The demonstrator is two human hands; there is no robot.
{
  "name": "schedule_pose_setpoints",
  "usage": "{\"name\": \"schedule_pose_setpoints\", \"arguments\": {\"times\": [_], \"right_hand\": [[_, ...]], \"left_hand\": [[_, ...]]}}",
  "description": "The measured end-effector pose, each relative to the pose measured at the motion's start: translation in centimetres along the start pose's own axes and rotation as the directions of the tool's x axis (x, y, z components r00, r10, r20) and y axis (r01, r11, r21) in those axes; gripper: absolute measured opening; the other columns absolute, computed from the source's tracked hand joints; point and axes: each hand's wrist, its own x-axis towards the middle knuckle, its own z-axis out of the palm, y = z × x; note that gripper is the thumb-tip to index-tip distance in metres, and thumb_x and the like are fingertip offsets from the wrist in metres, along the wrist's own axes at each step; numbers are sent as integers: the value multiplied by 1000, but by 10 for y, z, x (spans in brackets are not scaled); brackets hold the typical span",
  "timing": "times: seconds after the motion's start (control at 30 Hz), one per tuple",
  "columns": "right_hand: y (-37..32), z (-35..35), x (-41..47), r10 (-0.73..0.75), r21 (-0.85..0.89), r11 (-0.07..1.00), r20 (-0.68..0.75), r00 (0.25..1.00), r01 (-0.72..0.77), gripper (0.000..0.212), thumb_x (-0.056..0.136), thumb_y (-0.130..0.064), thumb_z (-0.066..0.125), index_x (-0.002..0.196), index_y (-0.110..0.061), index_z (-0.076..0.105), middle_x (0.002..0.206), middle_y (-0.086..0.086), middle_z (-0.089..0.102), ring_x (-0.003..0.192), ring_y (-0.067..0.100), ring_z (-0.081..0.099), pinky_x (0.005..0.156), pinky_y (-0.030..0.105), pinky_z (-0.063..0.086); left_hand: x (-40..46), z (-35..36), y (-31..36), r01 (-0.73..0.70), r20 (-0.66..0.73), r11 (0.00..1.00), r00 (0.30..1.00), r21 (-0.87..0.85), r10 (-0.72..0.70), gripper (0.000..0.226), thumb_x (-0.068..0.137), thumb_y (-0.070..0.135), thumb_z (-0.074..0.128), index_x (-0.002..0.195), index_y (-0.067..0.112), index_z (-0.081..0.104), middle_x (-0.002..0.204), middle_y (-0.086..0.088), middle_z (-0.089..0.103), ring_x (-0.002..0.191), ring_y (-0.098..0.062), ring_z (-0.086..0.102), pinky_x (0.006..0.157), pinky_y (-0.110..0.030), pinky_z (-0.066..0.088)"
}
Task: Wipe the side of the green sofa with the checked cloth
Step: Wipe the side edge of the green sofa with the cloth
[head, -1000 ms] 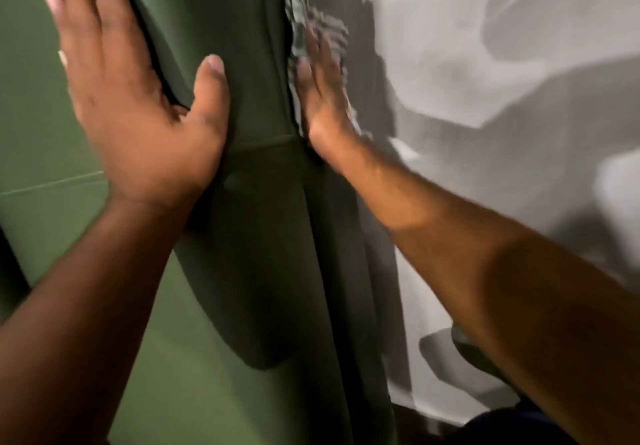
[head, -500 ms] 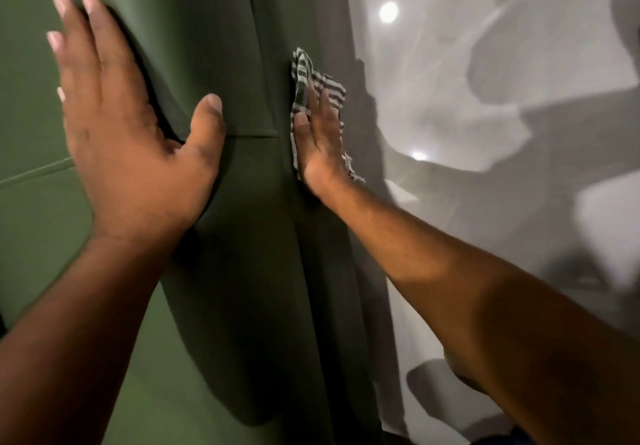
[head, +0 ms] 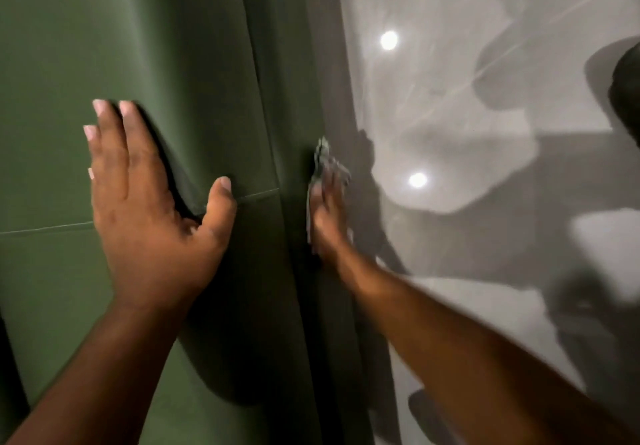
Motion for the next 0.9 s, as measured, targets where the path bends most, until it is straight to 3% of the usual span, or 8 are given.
{"name": "schedule_pose_setpoints", "arguments": {"times": [0.1, 0.2, 0.3, 0.5, 0.6, 0.7, 0.8, 0.9], "right_hand": [[-67, 1, 93, -27, 120, 992, 41, 999, 22, 63, 97, -56, 27, 151, -25, 22, 160, 6, 27, 138, 18, 35, 118, 42, 23], [-86, 7, 123, -35, 105, 994, 85, 996, 26, 72, 89, -66, 25, 150, -29, 22, 162, 2, 23, 148, 22, 22, 122, 53, 18], [-52, 0, 79, -55, 94, 994, 67, 996, 48, 66, 94, -52, 32, 151, -23, 19, 163, 5, 16, 150, 19, 13, 123, 51, 13], [-6, 3, -40, -24, -60, 998, 27, 999, 26, 56, 81, -63, 19, 133, -56, -2, 165, -1, 4, 151, 14, 2, 124, 39, 3], [-31, 3, 14, -76, -23, 997, -28, 997, 75, 59, 88, -54, 23, 143, -40, 7, 164, 3, 12, 152, 18, 9, 124, 38, 5], [-66, 5, 98, -189, 31, 981, -42, 981, 191, 59, 95, -39, 29, 149, -15, 27, 160, 13, 26, 149, 25, 22, 124, 48, 14], [-105, 10, 156, -192, 51, 980, -29, 981, 193, 64, 94, -53, 28, 149, -20, 29, 160, 12, 29, 148, 27, 24, 120, 56, 20], [-126, 4, 141, -234, 0, 972, -28, 972, 234, 70, 91, -58, 24, 150, -21, 25, 161, 13, 23, 149, 29, 19, 121, 55, 17]], "left_hand": [[1, -2, 4, 14, 7, 999, 1000, 38, -14, 97, 87, 53, 52, 161, 5, 12, 171, -19, 8, 158, -38, 6, 128, -50, 10], [4, -2, 4, 20, 5, 998, 1000, 61, -20, 99, 86, 54, 54, 160, 4, 13, 170, -21, 10, 158, -39, 7, 125, -49, 10], [14, -1, 8, 44, 5, 998, 999, 50, -45, 101, 84, 56, 55, 161, 6, 13, 170, -20, 10, 158, -39, 8, 123, -51, 11], [61, -8, 7, 176, 46, 984, 983, -21, -175, 117, 68, 71, 56, 163, 20, 9, 172, -12, 4, 159, -35, 1, 125, -57, 5], [112, -11, 9, 170, 42, 984, 985, -55, -168, 122, 64, 75, 59, 162, 26, 6, 173, -10, 1, 159, -34, -1, 127, -58, 5], [139, -8, 3, 138, 33, 990, 990, -27, -138, 121, 67, 74, 61, 162, 24, 6, 173, -10, 6, 159, -33, 5, 126, -61, 13], [138, -9, 9, 114, 29, 993, 993, -21, -113, 117, 70, 74, 60, 162, 27, 4, 173, -5, 7, 160, -30, 8, 125, -62, 17], [158, -13, 9, 122, 41, 992, 992, -32, -121, 115, 71, 77, 60, 161, 32, 3, 173, -1, 7, 160, -28, 9, 125, -62, 17]]}}
